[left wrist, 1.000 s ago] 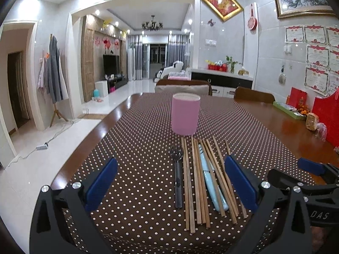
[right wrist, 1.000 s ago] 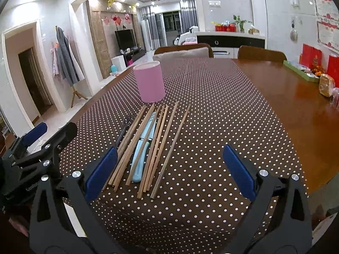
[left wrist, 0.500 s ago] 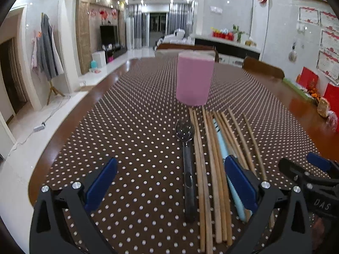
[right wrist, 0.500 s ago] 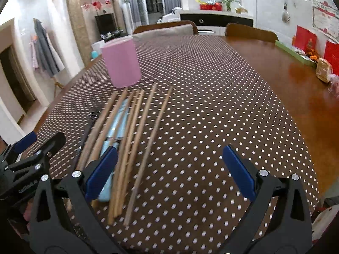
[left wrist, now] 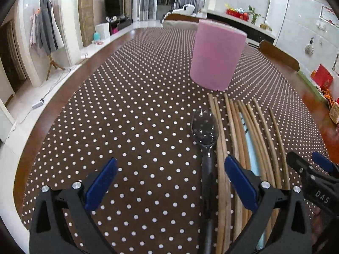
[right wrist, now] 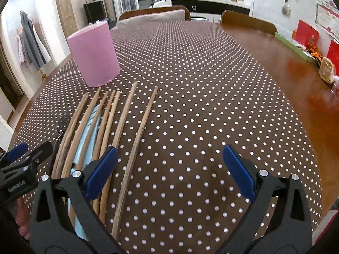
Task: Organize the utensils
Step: 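Grasp the dark metal spoon with the left gripper while the right gripper grasps a wooden chopstick, then lower the chopstick into the pink cup with the right gripper while the left gripper carries the spoon over, then lower the spoon into the pink cup and open the left gripper, then move both grippers back over the row of chopsticks, then grasp one wooden chopstick with each gripper, then lift both held chopsticks and carry them above the pink cup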
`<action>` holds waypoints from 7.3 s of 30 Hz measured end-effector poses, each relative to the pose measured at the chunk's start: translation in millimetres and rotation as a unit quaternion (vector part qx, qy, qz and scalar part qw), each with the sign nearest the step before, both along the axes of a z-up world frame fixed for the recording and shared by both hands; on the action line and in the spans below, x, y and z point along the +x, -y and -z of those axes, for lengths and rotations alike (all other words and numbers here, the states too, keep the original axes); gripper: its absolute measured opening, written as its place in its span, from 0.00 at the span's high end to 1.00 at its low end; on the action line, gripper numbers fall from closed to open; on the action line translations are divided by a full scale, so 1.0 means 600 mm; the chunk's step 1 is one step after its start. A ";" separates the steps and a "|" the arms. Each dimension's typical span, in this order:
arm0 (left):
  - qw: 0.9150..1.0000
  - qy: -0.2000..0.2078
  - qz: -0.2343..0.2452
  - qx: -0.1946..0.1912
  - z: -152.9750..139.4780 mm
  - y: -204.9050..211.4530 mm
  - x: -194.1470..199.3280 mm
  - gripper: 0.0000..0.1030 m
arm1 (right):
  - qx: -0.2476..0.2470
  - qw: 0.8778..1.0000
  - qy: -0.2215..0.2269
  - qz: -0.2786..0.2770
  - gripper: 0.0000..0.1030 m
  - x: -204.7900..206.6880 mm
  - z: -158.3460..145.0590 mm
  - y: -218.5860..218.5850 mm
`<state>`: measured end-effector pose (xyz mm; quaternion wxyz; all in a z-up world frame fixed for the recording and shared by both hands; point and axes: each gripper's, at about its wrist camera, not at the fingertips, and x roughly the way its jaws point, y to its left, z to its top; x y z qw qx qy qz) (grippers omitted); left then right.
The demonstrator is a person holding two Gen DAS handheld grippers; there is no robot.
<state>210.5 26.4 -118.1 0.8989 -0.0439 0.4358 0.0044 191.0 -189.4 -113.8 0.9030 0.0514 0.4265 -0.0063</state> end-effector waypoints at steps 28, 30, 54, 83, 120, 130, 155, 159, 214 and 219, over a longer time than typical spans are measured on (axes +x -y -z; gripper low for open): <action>0.999 0.037 0.000 0.009 -0.044 -0.003 0.015 0.89 | 0.043 0.998 0.035 -0.036 0.94 0.003 -0.052 0.012; 0.999 0.050 0.004 0.004 -0.056 -0.003 0.007 0.89 | 0.046 0.997 0.048 -0.035 0.94 -0.005 -0.070 0.011; 0.966 0.253 0.024 -0.047 -0.243 0.023 0.058 0.90 | 0.085 0.976 0.194 -0.052 0.95 0.053 -0.290 -0.024; 0.957 0.286 0.028 -0.049 -0.243 0.081 0.262 0.90 | 0.143 0.961 0.229 -0.061 0.94 0.225 -0.352 -0.045; 0.966 0.251 0.066 0.001 -0.159 0.103 0.256 0.65 | 0.079 0.984 0.111 -0.113 0.55 0.236 -0.249 -0.091; 0.958 0.280 0.060 0.005 -0.213 0.091 0.189 0.57 | 0.076 0.982 0.138 -0.100 0.53 0.172 -0.291 -0.065; 0.967 0.246 0.071 0.016 -0.201 0.063 0.022 0.51 | 0.060 0.988 0.085 -0.116 0.40 0.033 -0.227 -0.067; 0.974 0.214 0.075 0.013 -0.171 0.054 0.016 0.51 | 0.051 0.990 0.060 -0.116 0.40 0.027 -0.193 -0.071; 0.995 0.045 0.092 0.003 -0.056 0.051 0.096 0.94 | 0.084 0.995 0.016 -0.051 0.94 0.069 -0.096 -0.004; 0.992 0.087 0.086 -0.006 -0.098 0.044 0.083 0.94 | 0.085 0.994 0.049 -0.056 0.94 0.061 -0.141 -0.009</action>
